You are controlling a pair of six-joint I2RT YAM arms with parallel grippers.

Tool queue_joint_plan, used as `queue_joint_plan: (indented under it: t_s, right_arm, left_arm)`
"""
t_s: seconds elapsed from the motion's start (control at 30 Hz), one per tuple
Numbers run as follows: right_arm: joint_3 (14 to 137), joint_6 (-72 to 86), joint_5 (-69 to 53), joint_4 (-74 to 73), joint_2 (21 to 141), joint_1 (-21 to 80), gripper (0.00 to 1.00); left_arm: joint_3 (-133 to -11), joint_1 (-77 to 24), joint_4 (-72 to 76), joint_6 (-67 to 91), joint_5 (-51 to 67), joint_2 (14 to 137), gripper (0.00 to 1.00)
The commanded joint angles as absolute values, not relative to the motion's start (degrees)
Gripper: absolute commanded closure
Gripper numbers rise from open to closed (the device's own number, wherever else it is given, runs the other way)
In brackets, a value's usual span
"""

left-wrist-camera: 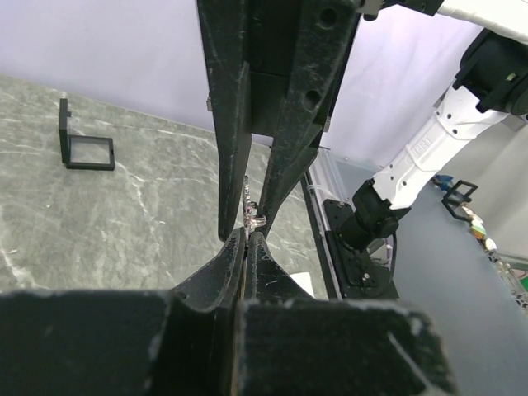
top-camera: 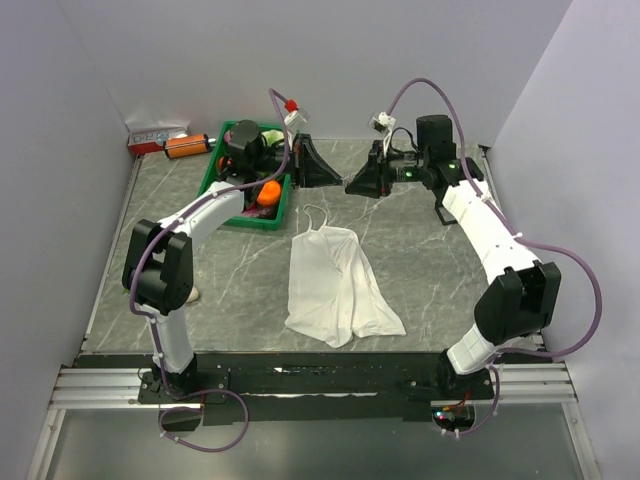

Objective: Remove the brooch from the garment

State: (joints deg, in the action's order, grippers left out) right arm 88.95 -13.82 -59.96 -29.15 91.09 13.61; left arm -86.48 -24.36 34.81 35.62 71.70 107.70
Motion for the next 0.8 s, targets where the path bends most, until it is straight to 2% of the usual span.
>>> queue_joint_plan:
  t_s: [0.0,0.27,0.6,0.77]
  right_arm:
    - [90.7,-5.7,-57.4,-22.8,92.7,12.2,0.74]
    - [90.3,1.7,-55.5,-20.0,94.8,10.1,0.77]
    - [89.6,11.4,-57.1,-14.7,97.1,7.4,0.78]
    - [89.0,16.7,-57.6,-11.6,98.1,6.2,0.78]
  left_arm:
    - [-88.9,-25.3,32.4,31.4,74.1,104.2,0.99]
    - [-94.4,-26.3,16.6,17.6,74.7,104.2,0.99]
    - [-105.1,-28.3,-12.9,-13.0,72.0,105.6,0.99]
    - [-109.1,-29.4,-20.9,-21.3,70.1,106.0,0.99]
